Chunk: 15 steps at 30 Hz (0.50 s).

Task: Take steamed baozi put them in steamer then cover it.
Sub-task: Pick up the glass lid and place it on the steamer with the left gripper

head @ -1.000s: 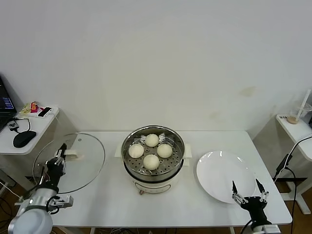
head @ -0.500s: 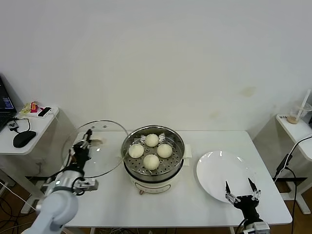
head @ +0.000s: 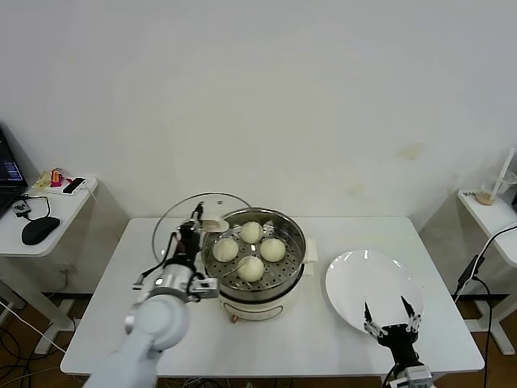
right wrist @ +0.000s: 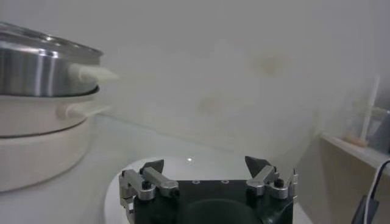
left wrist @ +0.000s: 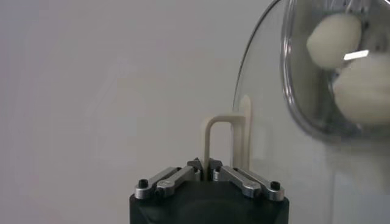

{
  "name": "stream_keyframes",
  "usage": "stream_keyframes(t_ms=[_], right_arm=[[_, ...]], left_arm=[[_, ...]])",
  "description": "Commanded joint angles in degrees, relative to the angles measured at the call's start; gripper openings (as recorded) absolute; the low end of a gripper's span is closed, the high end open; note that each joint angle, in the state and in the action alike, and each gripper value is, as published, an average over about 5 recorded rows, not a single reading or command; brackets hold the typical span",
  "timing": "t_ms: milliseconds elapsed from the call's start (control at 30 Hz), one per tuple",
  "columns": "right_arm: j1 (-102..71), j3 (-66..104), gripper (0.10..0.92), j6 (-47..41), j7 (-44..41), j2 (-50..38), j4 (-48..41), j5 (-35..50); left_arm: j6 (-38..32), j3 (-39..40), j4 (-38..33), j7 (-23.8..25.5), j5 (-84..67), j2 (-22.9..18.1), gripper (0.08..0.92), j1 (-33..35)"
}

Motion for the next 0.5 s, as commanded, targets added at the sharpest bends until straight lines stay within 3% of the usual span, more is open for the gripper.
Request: stream_keyframes(t_ms=[33,267,500], right_arm=[[0.3,-0.2,0.823,0.2,0.0,0.7,-1.0,-3.3],[0.7,-0.1,0.823,0.5,0.1,0.4,-2.1,-3.5],[0.8,-0.1,0.823,0.7,0.1,0.3,-2.6,-3.5]], left_arm=[[3.7,8.5,3.4,8.5,12.0,-12.0,0.137,-5.7],[4.0,9.5,6.0,9.0,14.1,-16.5,0.137,-6.5],[3.5,9.2,8.2,8.8,15.8,-17.7,0.137,-5.6]])
